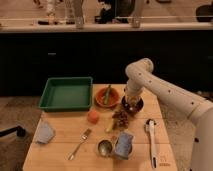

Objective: Place eraser in purple bowl

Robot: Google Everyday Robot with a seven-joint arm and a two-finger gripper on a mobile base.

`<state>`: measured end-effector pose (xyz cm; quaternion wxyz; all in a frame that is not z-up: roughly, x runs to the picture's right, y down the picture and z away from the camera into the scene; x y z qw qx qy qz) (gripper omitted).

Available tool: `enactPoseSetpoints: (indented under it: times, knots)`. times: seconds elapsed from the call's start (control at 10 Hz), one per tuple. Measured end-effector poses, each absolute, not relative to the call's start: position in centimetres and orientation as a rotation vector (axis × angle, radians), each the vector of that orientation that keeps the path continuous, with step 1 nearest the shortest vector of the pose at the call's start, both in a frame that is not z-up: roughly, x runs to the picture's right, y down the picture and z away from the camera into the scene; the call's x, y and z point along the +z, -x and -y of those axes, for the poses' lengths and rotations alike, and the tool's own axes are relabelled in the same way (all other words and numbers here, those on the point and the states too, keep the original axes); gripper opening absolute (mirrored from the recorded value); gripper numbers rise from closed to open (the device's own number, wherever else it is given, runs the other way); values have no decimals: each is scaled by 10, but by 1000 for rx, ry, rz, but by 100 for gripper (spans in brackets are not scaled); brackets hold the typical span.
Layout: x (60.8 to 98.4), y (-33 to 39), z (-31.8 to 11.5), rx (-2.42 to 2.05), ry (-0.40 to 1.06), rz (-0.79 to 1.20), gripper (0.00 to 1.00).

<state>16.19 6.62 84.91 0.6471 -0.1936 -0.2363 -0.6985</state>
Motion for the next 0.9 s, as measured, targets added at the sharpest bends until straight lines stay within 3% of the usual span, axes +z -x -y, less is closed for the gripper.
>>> enactPoseSetpoints:
  times: [0.4,0.9]
  knots:
    - [851,-166,-65,-1581,439,536,3]
    - [851,-168,-66,-1579,441,535,53]
